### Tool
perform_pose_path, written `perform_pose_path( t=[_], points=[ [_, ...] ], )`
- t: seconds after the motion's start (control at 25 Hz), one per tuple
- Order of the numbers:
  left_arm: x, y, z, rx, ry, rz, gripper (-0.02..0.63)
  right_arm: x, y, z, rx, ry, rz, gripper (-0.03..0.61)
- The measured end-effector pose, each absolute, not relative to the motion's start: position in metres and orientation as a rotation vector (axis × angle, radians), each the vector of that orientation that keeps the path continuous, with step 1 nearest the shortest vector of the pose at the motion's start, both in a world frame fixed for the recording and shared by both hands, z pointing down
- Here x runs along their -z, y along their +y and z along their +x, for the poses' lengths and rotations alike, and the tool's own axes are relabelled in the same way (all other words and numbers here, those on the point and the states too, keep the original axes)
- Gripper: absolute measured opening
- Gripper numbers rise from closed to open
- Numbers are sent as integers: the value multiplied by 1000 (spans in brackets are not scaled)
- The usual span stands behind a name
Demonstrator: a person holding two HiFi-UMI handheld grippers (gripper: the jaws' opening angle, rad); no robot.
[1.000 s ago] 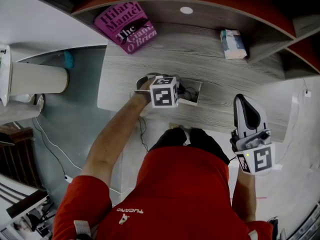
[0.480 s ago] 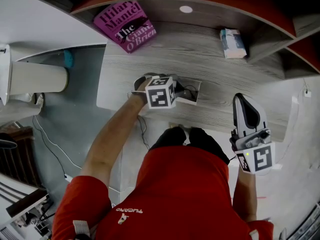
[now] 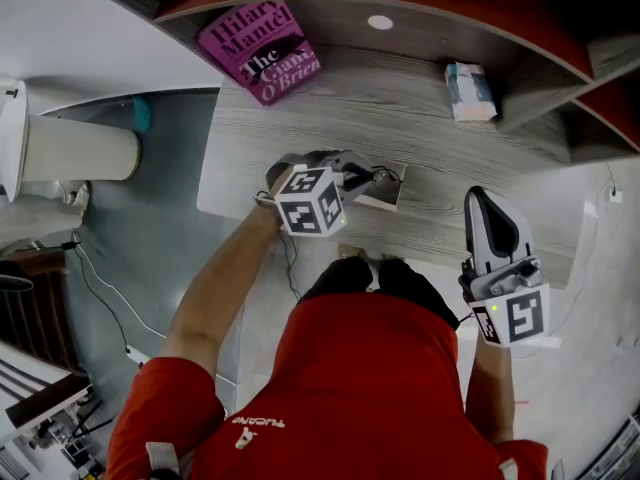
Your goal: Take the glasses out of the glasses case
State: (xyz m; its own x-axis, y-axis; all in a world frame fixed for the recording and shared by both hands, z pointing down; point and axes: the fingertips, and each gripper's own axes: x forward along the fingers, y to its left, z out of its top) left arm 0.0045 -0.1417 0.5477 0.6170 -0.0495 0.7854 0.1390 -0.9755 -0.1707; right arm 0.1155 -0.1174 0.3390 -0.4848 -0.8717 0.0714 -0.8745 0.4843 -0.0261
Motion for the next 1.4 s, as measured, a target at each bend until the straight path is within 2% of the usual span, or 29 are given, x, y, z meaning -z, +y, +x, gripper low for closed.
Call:
perform_pose_path(
  t=[0.72,1.16,1.4],
  points=[
    [-432,-128,11,833,268,-2760,14,-321,-110,109,-29,-2702,1562,5],
    [-322,-127,-4,379,572,-2834,14,-301,-107,97,28,-2761,1545,5],
    [-291,-128,-24,212,790,-2872,14,-290,-108,86,52,-2806,1519,5]
  ],
)
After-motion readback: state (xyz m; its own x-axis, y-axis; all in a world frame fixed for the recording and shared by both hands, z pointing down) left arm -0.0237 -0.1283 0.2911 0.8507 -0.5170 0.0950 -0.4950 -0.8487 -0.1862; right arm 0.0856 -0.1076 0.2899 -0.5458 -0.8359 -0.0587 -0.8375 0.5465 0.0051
